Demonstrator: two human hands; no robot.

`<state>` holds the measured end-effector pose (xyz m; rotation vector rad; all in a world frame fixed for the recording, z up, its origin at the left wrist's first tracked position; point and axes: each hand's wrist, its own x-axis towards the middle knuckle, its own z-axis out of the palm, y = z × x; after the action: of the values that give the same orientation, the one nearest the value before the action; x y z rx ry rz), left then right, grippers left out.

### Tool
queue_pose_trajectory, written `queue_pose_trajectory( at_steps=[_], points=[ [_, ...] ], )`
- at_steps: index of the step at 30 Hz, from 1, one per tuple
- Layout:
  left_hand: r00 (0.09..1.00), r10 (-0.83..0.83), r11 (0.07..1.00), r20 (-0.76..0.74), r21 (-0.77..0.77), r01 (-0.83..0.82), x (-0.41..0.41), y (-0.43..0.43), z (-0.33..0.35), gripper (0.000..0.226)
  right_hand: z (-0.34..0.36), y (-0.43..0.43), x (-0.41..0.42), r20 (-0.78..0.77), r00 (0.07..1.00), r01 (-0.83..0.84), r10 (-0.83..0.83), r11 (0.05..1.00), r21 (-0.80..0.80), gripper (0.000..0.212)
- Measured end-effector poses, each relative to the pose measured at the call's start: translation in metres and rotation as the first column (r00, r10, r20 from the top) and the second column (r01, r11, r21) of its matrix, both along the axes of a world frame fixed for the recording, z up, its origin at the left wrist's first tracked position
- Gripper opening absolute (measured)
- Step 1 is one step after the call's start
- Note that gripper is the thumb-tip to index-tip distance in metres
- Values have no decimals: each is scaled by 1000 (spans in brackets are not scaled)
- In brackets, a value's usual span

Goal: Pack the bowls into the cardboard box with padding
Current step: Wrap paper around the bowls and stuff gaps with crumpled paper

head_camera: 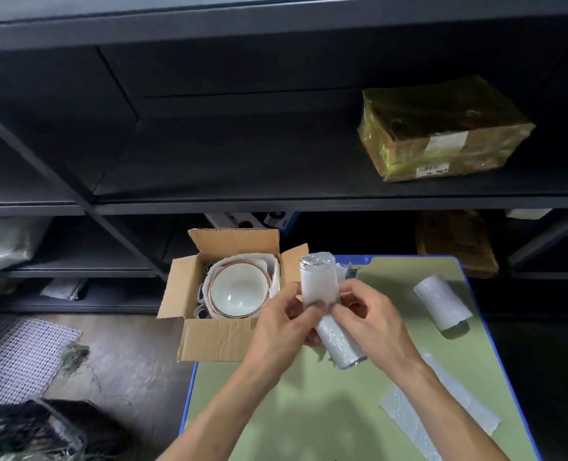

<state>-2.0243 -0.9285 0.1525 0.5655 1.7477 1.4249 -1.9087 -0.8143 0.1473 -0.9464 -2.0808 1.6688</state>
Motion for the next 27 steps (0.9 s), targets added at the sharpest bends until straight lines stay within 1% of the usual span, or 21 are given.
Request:
queue_pose_trajectory(
  at_steps=[3, 5, 6, 9, 11, 13, 16, 17, 18, 20, 21, 25, 26, 27],
  points=[
    [997, -61, 996, 36, 68, 59, -13, -8, 7, 26, 5, -3, -14, -11, 998, 57, -60, 987, -152, 19],
    [991, -105, 990, 80, 108, 96, -23, -14, 11, 32, 9, -6, -23, -10, 994, 105, -111, 960, -259, 21],
    [986, -128, 985, 103, 126, 115, -27, -17, 13, 33, 11, -8, -27, -12, 993, 107, -117, 942, -317, 21],
    [971, -182, 978, 153, 133, 162, -45, -24, 13, 39, 15, -14, -39, -65, 996, 23, -58, 890, -455, 19],
    [975, -181, 981, 129, 100, 169, -58, -29, 9, 40, 13, -16, -46, -50, 995, 47, -82, 870, -490, 16],
    [986, -148, 987, 83, 68, 143, -70, -34, 2, 41, 10, -19, -55, -12, 997, 61, -80, 840, -540, 16],
    [996, -71, 996, 47, 66, 68, -85, -40, -9, 46, 10, -24, -68, 10, 997, 67, -79, 766, -639, 28],
    [998, -50, 996, 25, 71, 48, -89, -41, -11, 47, 12, -28, -72, 16, 999, 49, -50, 767, -640, 31],
    [999, -37, 997, 0, 74, 37, -93, -42, -13, 49, 14, -32, -75, 25, 1000, 21, -7, 790, -613, 30],
    [998, -36, 997, -47, 61, 39, -100, -45, -16, 49, 16, -43, -84, 69, 997, -4, 45, 861, -509, 26],
    [998, -46, 997, -53, 54, 49, -103, -47, -17, 48, 16, -48, -89, 94, 995, 9, 38, 890, -456, 25],
    [978, -202, 979, 46, 51, 200, -115, -59, -17, 33, 13, -58, -100, 168, 981, 143, -95, 944, -298, 25],
    [972, -232, 972, 40, 40, 231, -118, -63, -18, 28, 11, -60, -100, 197, 971, 181, -133, 952, -247, 25],
    [969, -247, 969, 1, 21, 247, -121, -65, -20, 22, 8, -63, -101, 222, 960, 216, -170, 956, -200, 24]
  ],
)
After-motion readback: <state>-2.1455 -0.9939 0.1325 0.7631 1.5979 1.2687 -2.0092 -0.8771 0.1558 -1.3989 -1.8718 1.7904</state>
